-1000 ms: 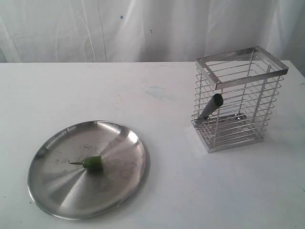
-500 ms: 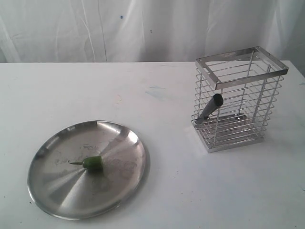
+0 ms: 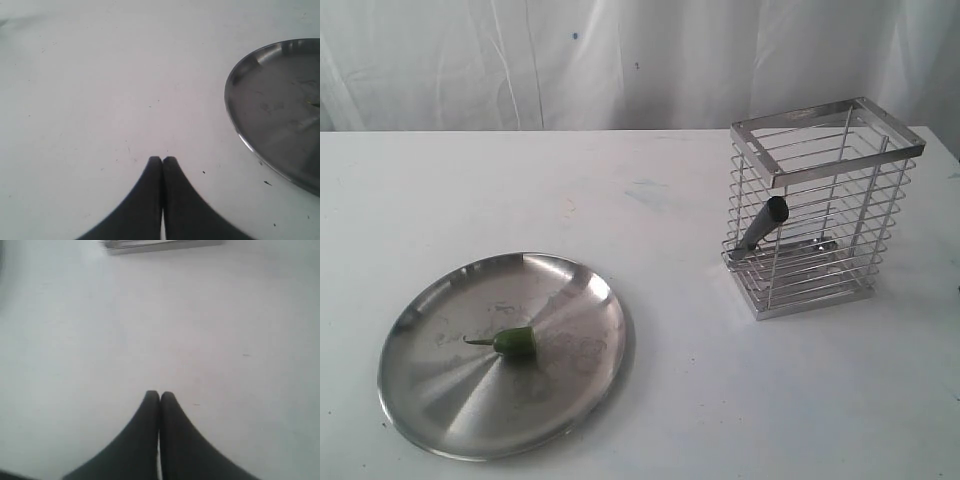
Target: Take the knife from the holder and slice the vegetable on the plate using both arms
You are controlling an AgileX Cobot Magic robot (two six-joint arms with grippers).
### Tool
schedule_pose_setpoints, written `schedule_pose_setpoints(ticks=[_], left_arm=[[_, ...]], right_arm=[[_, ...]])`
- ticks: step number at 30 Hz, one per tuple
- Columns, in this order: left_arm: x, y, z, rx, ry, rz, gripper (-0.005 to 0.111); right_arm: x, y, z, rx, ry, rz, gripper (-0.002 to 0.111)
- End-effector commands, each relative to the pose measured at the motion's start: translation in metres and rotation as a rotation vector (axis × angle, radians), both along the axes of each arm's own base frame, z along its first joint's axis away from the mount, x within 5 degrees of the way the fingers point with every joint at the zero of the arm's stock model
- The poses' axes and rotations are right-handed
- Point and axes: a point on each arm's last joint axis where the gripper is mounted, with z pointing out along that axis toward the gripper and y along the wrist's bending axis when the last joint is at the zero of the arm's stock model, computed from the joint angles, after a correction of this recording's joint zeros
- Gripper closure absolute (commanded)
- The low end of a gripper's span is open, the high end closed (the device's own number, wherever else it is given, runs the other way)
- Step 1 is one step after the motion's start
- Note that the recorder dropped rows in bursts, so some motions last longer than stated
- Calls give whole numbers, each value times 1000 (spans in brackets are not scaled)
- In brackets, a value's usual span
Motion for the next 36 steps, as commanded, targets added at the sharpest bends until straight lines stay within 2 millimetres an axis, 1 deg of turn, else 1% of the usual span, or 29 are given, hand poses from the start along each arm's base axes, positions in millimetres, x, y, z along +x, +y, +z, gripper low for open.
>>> schedule_pose_setpoints(ticks=[1,5,8,10,13,18,24,27,30,31,32,33,34,35,36], left_arm=[[0,0,-2,3,1,-9,107],[0,0,-2,3,1,-9,107],[0,0,-2,3,1,-9,107],[0,0,-2,3,1,-9,107],[0,0,-2,3,1,-9,107],[0,0,-2,3,1,-9,107],[0,0,-2,3,1,-9,107],[0,0,-2,3,1,-9,107],[0,0,-2,3,1,-9,107],[0,0,-2,3,1,-9,107],[0,0,-2,3,1,-9,107],[0,0,-2,3,1,-9,107],[0,0,-2,3,1,-9,107],[0,0,-2,3,1,-9,107],[0,0,-2,3,1,-9,107]], right_arm=[[2,20,33,176,-29,134,108],[13,28,64,205,-105,154,108],[26,33,75,213,-115,171,108],[36,37,71,219,-81,183,108],[50,47,60,229,-15,219,108],[56,61,50,229,36,276,108],[65,71,54,205,-105,295,108],[66,73,55,176,-145,344,108],[65,76,55,130,-185,431,108],[65,76,55,113,-200,460,106],[67,76,55,89,-228,488,100],[69,75,55,81,-248,479,93],[69,75,54,80,-257,472,90],[71,75,51,80,-271,455,84],[72,75,48,84,-267,450,82]])
